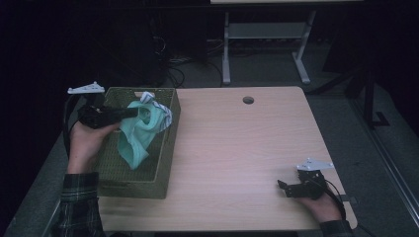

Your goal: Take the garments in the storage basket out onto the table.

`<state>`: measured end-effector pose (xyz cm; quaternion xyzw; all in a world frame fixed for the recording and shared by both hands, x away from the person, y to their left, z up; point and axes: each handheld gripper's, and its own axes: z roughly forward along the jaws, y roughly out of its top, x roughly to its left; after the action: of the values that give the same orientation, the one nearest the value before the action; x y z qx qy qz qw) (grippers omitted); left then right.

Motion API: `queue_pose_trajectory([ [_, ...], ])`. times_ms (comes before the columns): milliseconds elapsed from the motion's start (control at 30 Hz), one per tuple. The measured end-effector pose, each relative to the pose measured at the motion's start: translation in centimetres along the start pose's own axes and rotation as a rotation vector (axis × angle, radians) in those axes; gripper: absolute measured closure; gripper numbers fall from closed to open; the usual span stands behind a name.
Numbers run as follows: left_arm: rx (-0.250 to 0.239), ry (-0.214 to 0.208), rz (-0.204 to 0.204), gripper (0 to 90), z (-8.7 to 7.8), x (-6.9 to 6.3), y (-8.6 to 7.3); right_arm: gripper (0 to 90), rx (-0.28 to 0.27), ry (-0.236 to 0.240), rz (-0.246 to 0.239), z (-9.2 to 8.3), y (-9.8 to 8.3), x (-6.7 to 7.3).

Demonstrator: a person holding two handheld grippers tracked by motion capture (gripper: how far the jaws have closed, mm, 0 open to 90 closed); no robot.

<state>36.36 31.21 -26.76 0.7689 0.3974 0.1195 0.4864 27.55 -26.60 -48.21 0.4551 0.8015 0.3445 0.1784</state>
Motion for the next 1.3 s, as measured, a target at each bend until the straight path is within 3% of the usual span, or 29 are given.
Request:
queue_pose_trajectory([
  [500, -0.046, -0.065, 0.063, 84.2, 0.6, -2.9, 2.7, 8.1, 0.000, 0.000, 0.002, 0.0, 0.0, 0.0],
  [800, -0.062, -0.145, 0.087, 84.2, 2.6, -4.9, 3.9, 8.1, 0.000, 0.000, 0.001, 0.0, 0.0, 0.0],
  [1300, -0.045, -0.223, 0.113, 84.5, 6.4, -8.1, 4.8, 8.1, 0.000, -0.001, 0.001, 0.0, 0.0, 0.0],
])
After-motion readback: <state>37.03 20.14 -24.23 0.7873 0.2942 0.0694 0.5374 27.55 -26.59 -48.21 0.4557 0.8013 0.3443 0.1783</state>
